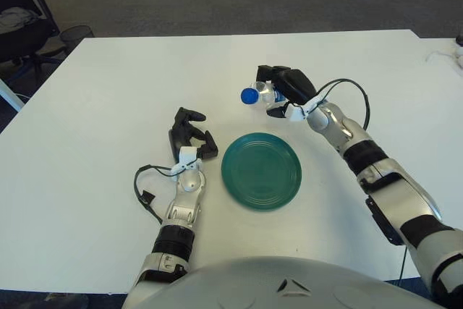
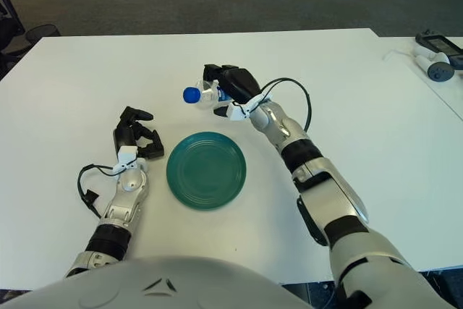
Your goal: Put the bottle into the plate.
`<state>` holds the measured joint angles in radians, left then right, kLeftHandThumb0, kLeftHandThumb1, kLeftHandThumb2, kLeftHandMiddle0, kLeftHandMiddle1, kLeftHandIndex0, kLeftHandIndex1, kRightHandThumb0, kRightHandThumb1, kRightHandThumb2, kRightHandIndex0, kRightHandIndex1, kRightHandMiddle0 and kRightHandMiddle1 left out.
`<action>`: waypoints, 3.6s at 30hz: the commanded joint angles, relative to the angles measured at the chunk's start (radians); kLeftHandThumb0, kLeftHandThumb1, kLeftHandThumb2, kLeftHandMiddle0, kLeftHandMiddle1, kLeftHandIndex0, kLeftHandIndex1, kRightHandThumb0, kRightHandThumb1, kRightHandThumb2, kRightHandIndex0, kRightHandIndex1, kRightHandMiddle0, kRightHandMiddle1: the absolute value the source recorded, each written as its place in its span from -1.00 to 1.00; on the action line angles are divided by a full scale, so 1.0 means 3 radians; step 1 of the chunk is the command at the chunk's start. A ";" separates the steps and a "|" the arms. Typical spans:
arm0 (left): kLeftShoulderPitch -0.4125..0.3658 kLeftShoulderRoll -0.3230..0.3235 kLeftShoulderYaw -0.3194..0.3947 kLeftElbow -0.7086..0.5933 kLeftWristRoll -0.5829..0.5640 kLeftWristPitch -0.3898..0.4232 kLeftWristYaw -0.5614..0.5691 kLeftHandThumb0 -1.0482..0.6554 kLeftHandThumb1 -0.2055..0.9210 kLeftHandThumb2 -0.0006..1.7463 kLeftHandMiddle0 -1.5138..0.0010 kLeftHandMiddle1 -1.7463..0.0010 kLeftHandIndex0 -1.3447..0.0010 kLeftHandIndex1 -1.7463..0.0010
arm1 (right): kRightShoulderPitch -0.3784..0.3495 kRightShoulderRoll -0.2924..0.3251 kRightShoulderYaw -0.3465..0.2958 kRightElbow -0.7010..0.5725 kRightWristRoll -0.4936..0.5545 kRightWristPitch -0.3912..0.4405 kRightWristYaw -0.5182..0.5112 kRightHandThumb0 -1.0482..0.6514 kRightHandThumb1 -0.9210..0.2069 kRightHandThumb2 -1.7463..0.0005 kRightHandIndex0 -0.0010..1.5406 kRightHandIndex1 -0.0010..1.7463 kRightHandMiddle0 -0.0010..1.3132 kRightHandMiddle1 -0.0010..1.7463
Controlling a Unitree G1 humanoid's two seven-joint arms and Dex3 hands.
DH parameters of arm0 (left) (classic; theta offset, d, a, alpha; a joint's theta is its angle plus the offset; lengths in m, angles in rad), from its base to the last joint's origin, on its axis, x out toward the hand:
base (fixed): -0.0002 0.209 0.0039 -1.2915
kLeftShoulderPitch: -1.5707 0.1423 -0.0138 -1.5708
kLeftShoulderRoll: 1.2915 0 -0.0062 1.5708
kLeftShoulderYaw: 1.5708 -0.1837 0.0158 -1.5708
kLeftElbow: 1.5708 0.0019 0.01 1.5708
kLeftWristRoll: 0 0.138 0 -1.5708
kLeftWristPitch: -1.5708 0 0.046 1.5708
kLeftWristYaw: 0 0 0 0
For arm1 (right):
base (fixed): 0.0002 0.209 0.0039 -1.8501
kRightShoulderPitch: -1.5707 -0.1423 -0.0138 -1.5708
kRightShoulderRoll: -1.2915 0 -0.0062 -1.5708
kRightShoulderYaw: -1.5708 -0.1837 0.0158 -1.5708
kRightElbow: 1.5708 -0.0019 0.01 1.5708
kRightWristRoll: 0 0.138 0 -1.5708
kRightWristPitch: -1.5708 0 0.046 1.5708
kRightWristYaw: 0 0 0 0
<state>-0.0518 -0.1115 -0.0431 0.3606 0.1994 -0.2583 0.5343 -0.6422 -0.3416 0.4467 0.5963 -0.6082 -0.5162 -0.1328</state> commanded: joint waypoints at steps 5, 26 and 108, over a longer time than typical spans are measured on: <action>0.0013 -0.0085 0.0023 0.0125 -0.0016 0.0177 -0.0033 0.23 -0.71 0.96 -0.15 -0.97 0.01 -1.00 | 0.0115 -0.0131 -0.0062 -0.0438 -0.0017 0.0058 0.0313 0.23 0.50 -0.84 0.03 1.00 -0.15 1.00; -0.0023 -0.0080 0.0062 0.0173 -0.0049 0.0156 -0.0052 0.23 -0.71 0.96 -0.17 -0.94 0.01 -1.00 | 0.0400 -0.0276 -0.0134 -0.1130 -0.0143 0.0377 0.0667 0.23 0.44 -0.79 0.00 0.99 -0.19 1.00; -0.0019 -0.0068 0.0083 0.0114 -0.0051 0.0120 -0.0114 0.23 -0.70 0.97 -0.14 -0.99 0.02 -1.00 | 0.0988 -0.0389 0.0097 -0.1715 -0.0636 -0.0690 0.0737 0.23 0.42 -0.77 -0.01 0.98 -0.20 1.00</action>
<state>-0.0738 -0.1105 -0.0245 0.3753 0.1913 -0.2491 0.5057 -0.3375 -0.4496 0.4743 0.0810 -0.7816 -0.7099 0.1032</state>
